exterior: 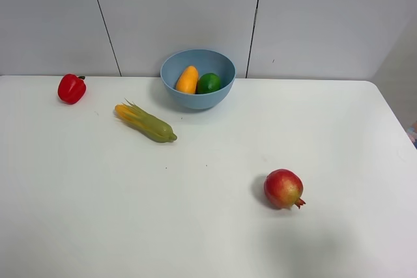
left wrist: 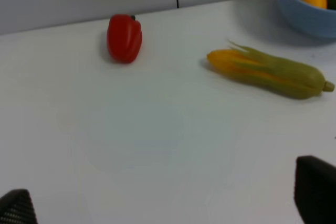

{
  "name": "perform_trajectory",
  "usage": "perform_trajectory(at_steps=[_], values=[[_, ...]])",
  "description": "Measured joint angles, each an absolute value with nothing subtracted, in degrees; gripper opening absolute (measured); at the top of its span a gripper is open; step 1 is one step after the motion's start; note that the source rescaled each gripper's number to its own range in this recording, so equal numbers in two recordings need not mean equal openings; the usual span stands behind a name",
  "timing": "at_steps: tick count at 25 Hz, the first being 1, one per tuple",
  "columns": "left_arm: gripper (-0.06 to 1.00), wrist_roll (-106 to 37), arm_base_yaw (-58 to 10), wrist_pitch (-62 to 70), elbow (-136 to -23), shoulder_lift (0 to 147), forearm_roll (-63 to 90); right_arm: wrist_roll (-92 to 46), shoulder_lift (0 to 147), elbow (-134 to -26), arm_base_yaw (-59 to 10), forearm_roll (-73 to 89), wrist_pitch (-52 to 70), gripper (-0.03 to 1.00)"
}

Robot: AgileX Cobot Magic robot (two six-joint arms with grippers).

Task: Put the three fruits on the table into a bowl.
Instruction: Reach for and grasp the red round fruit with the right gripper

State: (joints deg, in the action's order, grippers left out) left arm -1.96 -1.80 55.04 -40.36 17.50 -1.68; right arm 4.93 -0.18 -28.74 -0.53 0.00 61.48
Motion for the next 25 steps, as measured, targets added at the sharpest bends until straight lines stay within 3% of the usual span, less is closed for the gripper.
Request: perform_trajectory(at_steps=[8,25], values=[[0.98,-1.26,-1.80,57.51,-34.07,0.47,-0.64,4.93,-0.18,-28.74,-0.53,0.00,61.48,1.00],[0.98,-0.70,-1.80,60.06,-29.05,-0.35,-0.58,4.93,-0.18,-28.74,-0.53,0.00,61.48,1.00]])
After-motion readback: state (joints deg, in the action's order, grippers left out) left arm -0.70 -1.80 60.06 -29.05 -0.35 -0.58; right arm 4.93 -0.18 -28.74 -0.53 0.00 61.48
